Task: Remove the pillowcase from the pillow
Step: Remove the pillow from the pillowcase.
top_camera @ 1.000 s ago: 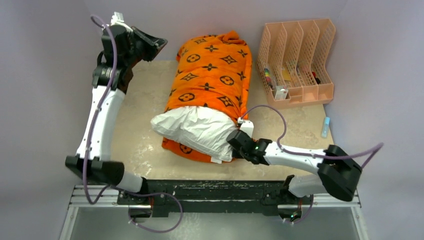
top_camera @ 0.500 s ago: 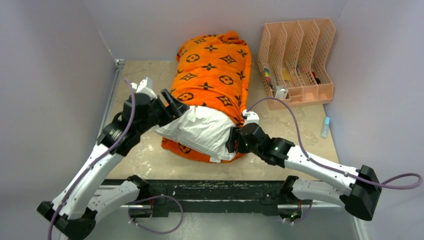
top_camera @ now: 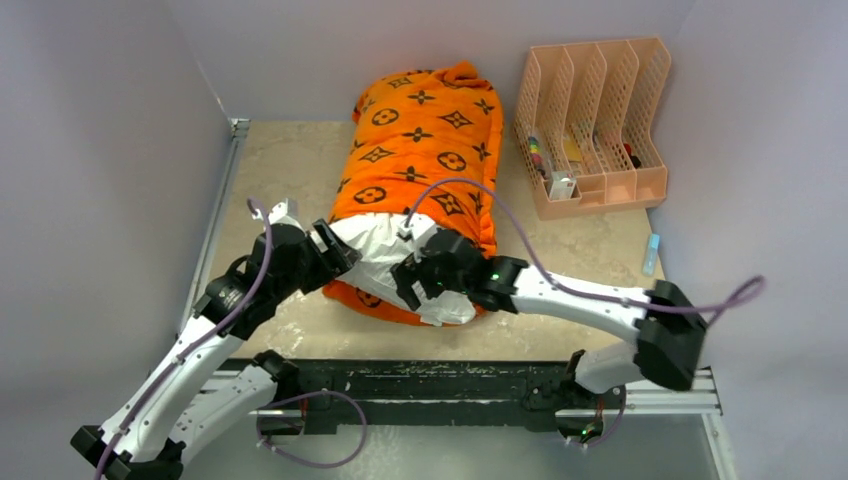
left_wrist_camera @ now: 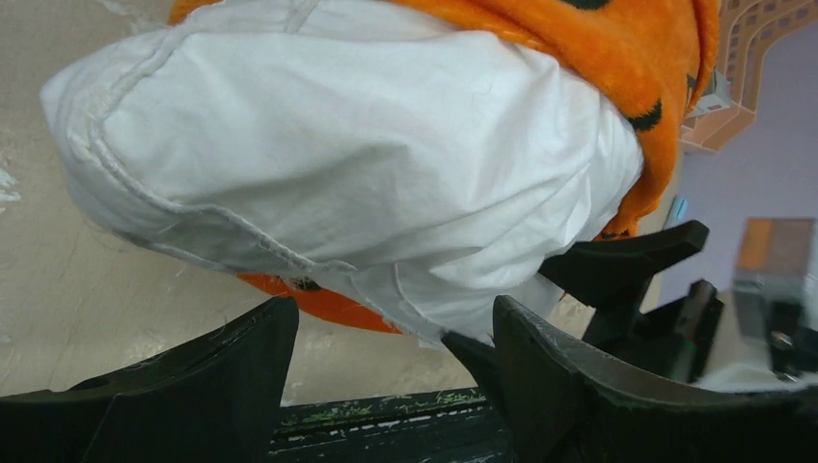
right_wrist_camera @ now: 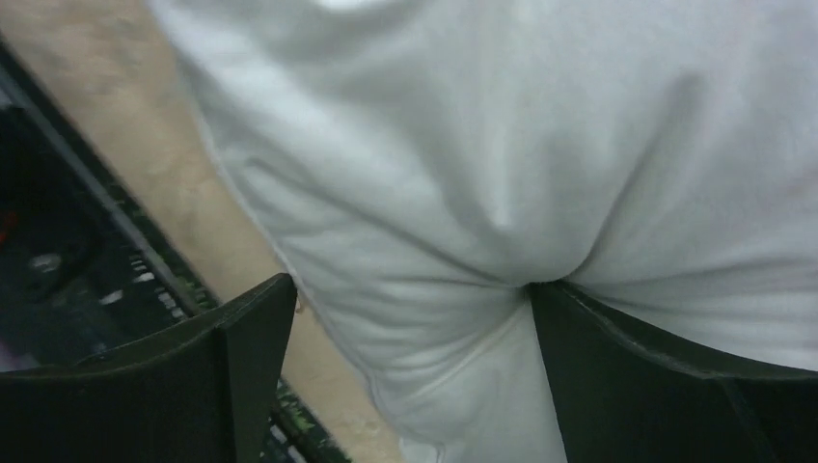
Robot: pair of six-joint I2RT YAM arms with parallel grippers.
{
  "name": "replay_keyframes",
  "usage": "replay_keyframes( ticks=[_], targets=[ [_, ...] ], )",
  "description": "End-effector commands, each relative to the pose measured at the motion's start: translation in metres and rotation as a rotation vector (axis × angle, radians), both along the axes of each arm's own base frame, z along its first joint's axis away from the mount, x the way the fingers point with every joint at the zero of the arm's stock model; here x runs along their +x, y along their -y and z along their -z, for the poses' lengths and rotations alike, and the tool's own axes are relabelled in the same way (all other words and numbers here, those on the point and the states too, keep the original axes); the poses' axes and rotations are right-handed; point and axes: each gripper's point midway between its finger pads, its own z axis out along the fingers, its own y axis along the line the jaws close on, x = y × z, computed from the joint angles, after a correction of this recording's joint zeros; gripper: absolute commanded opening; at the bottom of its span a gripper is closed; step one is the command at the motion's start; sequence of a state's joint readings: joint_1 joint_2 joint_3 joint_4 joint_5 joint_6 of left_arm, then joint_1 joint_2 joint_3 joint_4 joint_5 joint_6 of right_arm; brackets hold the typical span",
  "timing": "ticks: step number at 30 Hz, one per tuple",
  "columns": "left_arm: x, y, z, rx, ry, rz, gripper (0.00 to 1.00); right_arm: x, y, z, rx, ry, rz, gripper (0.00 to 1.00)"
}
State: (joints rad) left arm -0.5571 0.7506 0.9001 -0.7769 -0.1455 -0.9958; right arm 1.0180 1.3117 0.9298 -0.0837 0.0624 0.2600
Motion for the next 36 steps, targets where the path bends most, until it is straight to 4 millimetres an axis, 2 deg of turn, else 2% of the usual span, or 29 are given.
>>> replay_keyframes(
  ticks=[1, 2, 3, 4, 6, 7, 8, 11, 13, 16, 17, 21, 25, 29, 32, 35, 36],
  targets=[
    [-0.007, 0.001, 0.007, -0.045, -0.008, -0.005, 0.74, 0.04, 0.017, 0.041, -0.282, 0.103, 0.175, 0.88],
    [-0.009, 0.003, 0.011, -0.05, -0.018, 0.003, 0.74, 0.043, 0.025, 0.05, -0.319, 0.072, 0.254, 0.79],
    [-0.012, 0.003, 0.016, -0.053, -0.027, 0.006, 0.74, 0.046, 0.027, 0.053, -0.341, 0.066, 0.278, 0.66],
    [-0.014, 0.003, 0.02, -0.058, -0.034, 0.009, 0.74, 0.051, 0.028, 0.053, -0.351, 0.076, 0.309, 0.49],
    [-0.016, 0.006, 0.026, -0.082, -0.04, 0.016, 0.74, 0.051, 0.015, 0.039, -0.302, 0.063, 0.283, 0.21],
    [-0.017, 0.007, 0.029, -0.098, -0.042, 0.016, 0.74, 0.05, 0.003, 0.025, -0.244, 0.065, 0.258, 0.07],
    [-0.017, 0.01, 0.028, -0.121, -0.034, 0.015, 0.74, 0.048, -0.008, 0.01, -0.175, 0.057, 0.236, 0.0],
    [-0.012, 0.014, 0.019, -0.203, 0.016, -0.007, 0.76, 0.034, -0.042, -0.047, 0.071, 0.036, 0.127, 0.0],
    [-0.007, 0.011, -0.003, -0.257, 0.086, -0.04, 0.78, 0.021, -0.06, -0.086, 0.215, 0.039, 0.031, 0.0],
    [-0.001, -0.003, -0.039, -0.303, 0.197, -0.123, 0.8, -0.006, -0.084, -0.122, 0.333, -0.019, -0.119, 0.0],
    [0.0, -0.006, -0.044, -0.311, 0.214, -0.138, 0.8, -0.012, -0.09, -0.133, 0.367, -0.029, -0.144, 0.0],
    [0.002, -0.005, -0.032, -0.32, 0.171, -0.164, 0.81, -0.019, -0.107, -0.18, 0.524, 0.007, -0.209, 0.0],
    [0.007, -0.006, -0.028, -0.32, 0.181, -0.179, 0.82, -0.016, -0.121, -0.203, 0.563, 0.022, -0.231, 0.0],
    [0.008, -0.008, -0.004, -0.28, 0.122, -0.203, 0.82, -0.02, -0.127, -0.224, 0.605, 0.02, -0.261, 0.0],
    [0.016, -0.009, 0.002, -0.304, 0.14, -0.244, 0.84, -0.026, -0.133, -0.227, 0.605, 0.02, -0.316, 0.0],
    [0.028, 0.011, 0.009, -0.396, 0.141, -0.212, 0.84, -0.042, -0.137, -0.225, 0.657, -0.031, -0.392, 0.0],
    [0.03, 0.013, 0.016, -0.39, 0.12, -0.217, 0.78, -0.045, -0.138, -0.222, 0.652, -0.037, -0.404, 0.0]
  ],
)
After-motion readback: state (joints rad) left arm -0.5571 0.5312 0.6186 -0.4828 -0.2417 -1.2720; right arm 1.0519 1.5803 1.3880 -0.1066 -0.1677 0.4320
